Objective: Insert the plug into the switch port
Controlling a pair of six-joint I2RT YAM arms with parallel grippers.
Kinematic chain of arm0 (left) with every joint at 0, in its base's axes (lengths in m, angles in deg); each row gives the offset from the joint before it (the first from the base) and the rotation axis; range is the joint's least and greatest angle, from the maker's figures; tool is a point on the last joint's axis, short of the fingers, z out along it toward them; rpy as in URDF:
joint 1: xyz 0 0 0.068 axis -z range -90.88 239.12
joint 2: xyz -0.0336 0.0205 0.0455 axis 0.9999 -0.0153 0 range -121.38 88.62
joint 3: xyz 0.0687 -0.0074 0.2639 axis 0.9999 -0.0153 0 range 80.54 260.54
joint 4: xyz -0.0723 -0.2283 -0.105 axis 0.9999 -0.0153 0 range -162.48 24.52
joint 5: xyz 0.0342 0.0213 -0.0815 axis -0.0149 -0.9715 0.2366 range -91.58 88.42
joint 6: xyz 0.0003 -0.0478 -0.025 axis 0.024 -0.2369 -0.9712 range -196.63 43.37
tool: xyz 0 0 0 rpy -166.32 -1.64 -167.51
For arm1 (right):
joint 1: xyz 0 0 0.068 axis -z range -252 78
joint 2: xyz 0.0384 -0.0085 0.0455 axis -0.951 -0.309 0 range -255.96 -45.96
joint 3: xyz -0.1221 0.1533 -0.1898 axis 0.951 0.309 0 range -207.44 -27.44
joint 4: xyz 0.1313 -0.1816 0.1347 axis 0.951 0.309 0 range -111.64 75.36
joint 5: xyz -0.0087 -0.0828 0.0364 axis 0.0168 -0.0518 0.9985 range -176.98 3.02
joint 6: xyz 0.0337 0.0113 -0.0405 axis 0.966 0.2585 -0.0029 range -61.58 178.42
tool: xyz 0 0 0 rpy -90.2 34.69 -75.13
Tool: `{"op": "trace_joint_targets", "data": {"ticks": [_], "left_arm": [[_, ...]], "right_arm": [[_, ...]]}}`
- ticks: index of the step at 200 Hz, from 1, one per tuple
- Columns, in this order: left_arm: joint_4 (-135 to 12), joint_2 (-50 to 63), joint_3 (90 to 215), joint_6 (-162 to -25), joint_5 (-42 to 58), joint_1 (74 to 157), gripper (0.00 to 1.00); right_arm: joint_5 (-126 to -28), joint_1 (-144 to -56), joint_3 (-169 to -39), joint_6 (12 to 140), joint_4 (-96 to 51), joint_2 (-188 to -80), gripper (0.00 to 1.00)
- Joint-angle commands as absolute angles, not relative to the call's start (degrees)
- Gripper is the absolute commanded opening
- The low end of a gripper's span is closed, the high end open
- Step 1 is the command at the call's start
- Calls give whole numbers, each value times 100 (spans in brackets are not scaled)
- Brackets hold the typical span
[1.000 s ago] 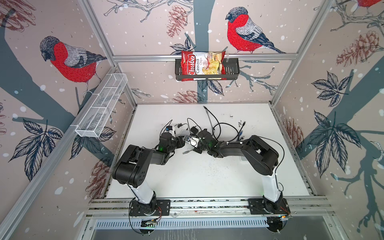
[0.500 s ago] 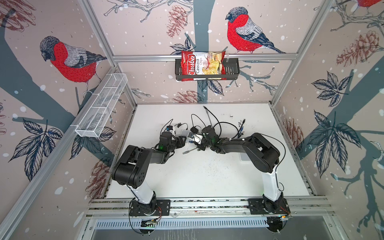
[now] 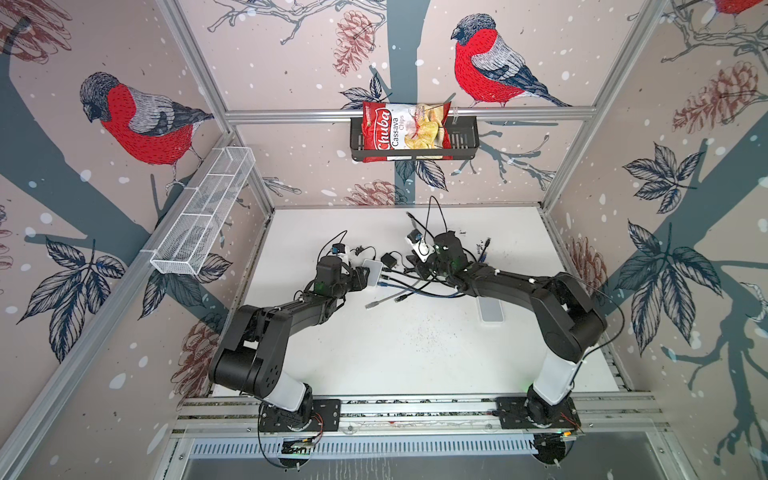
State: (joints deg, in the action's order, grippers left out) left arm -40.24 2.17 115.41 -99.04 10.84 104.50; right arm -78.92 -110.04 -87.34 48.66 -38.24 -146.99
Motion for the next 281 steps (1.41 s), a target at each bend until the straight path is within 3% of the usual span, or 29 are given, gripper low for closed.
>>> {"op": "trace_joint_targets", "data": {"ticks": [1,59,101,130,138,141,145,199,243,281], "left_arm": [[-4443,402,11607,-9450,747,10549,58],[-5156,728,11769,-8607,-160,11241,62],[-5273,935,11666,-8581,-467,11347,67],[-5221,1099,11562,-8711,-540,11347,78],[-5225,1112,11556,-8770,-609,11347,84],[-5225,1116,11557,-8790,-641,11349,94],[-5233,1119,11555,-8810,-681,11347,97],[-5156,1189,11534,-9367,-1810,11347,98],[-5093,1030,11594,-9605,-2017,11329,98],[-4871,913,11589,-9524,-1745,11329,97]], "right_arm": [[-8068,-10893,-8463,6109,-3778,-14292,29],[-9029,-10729,-8311,7360,-2280,-13681,30],[-9146,-10284,-7972,7841,-1926,-13565,32],[-8913,-9828,-7574,8137,-2161,-13354,32],[-8900,-9695,-7482,8231,-2209,-13290,32],[-8893,-9667,-7445,8255,-2224,-13262,32],[-8855,-9602,-7401,8267,-2240,-13228,32],[-9124,-9173,-7157,8245,-2285,-12842,35],[-9242,-8941,-7113,8118,-2047,-12682,37],[-8390,-8967,-6970,7653,-2228,-12618,39]]}}
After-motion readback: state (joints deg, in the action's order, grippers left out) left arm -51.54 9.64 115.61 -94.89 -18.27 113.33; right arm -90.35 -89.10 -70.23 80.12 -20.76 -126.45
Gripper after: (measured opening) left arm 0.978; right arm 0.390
